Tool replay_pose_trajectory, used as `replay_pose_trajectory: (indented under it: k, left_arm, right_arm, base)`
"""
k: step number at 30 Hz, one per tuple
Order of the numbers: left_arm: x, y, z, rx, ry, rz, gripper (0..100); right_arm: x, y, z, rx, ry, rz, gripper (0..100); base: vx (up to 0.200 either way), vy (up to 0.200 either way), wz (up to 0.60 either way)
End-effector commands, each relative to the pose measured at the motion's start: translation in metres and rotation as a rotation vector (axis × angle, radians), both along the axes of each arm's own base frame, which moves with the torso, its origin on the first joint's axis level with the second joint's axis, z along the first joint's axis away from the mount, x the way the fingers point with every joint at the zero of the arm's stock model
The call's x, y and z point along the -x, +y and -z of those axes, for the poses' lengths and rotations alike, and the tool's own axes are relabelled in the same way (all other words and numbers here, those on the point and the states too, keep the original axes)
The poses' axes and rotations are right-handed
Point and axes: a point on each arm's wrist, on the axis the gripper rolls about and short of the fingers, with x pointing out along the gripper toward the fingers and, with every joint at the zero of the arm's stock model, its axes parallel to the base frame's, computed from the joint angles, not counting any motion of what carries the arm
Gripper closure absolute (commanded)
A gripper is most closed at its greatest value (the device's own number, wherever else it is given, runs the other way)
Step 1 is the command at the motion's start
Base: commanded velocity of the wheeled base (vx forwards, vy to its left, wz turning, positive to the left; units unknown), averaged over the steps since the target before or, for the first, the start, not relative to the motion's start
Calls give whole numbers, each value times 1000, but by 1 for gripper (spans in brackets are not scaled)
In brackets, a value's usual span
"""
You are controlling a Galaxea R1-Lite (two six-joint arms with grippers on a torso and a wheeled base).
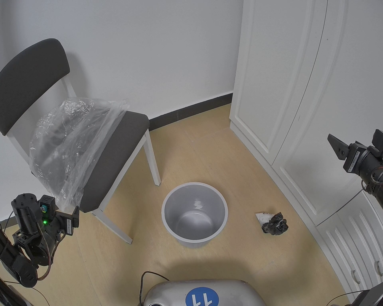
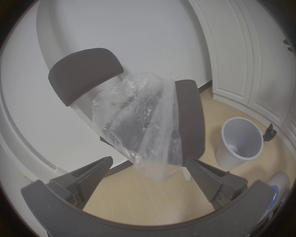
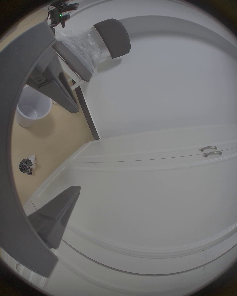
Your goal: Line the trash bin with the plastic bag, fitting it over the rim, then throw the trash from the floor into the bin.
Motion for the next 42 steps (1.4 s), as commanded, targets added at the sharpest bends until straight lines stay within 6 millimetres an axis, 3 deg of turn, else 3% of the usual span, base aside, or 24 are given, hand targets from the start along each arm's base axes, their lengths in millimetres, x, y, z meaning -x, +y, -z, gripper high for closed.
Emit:
replay_pose_trajectory:
  k: [1,7,16,26,42]
  left_arm:
    - [-4,10,0,2,-11,-48,0]
    - [-9,21,1,1,-8,-101,0]
    - [-13,23,5,-1,-2,-112,0]
    - [-19,58,-6,-25,-74,-223,0]
    - [-20,51,9,-16,-2,-155,0]
  right_arm:
    - [0,-1,0,-1,0,2,0]
    - [-2,0,2,0,10,2,0]
    - [0,-1,1,-3,2,4,0]
    - [8,-4,-6,-12,-35,6,0]
    - [8,-2,-2,-7,-20,-7,0]
  base:
    - [0,0,0]
    - [0,0,0]
    - [0,0,0]
    - [0,0,0]
    - [0,0,0]
